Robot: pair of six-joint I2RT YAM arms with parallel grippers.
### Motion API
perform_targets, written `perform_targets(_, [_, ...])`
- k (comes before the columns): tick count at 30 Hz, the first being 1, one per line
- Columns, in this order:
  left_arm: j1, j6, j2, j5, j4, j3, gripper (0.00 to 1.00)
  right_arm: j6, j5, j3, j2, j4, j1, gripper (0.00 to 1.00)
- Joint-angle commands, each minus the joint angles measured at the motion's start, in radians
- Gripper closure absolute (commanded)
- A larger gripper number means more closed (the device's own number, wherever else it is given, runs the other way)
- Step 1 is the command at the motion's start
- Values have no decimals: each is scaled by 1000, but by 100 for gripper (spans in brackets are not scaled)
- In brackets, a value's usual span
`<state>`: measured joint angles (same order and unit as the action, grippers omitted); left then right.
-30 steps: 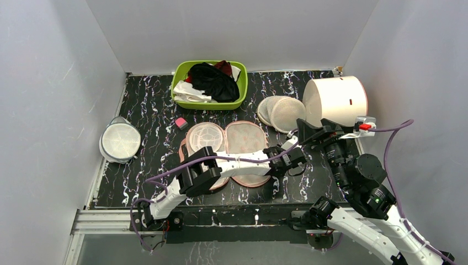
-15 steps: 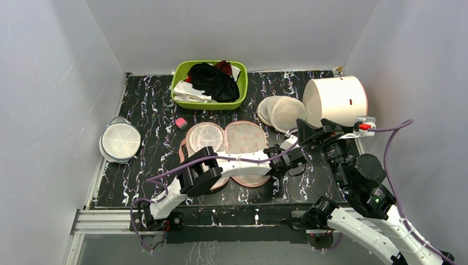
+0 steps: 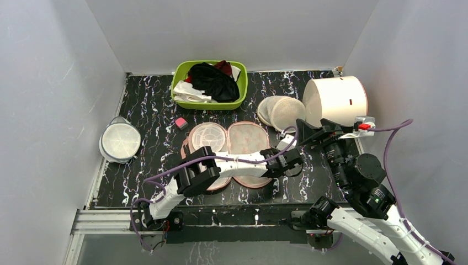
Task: Unzip the laundry bag and remove the bra
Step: Close the laundry bag at the center of the board.
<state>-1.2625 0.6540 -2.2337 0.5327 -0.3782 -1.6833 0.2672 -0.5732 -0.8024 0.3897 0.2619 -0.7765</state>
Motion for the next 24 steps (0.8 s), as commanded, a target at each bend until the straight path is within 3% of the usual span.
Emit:
perform_targets(1, [17,-2,12,-24,-61,31,94,8,9,-24,-7,-17,4,2])
perform_targets(3, [22,-7,29,-15,-72,23,100,11,10,-26,-10,-16,4,2])
perform_targets(7, [39,-18,114,-32,-50,44,100,12,9,-31,-17,-14,4,2])
perform_targets(11, [66,-9,268,-147,65,165,100,9,11,-42,-15,-13,5,2])
perform_targets(15, [122,37,452,-333,259,373,100,11,18,-45,-9,-16,4,2])
perform_targets(21, [295,203,702,-709,658,745,100,22,36,-38,9,-34,4,2])
perform_targets(24, [345,269,791,-826,861,866,100,25,47,-40,22,-43,4,2])
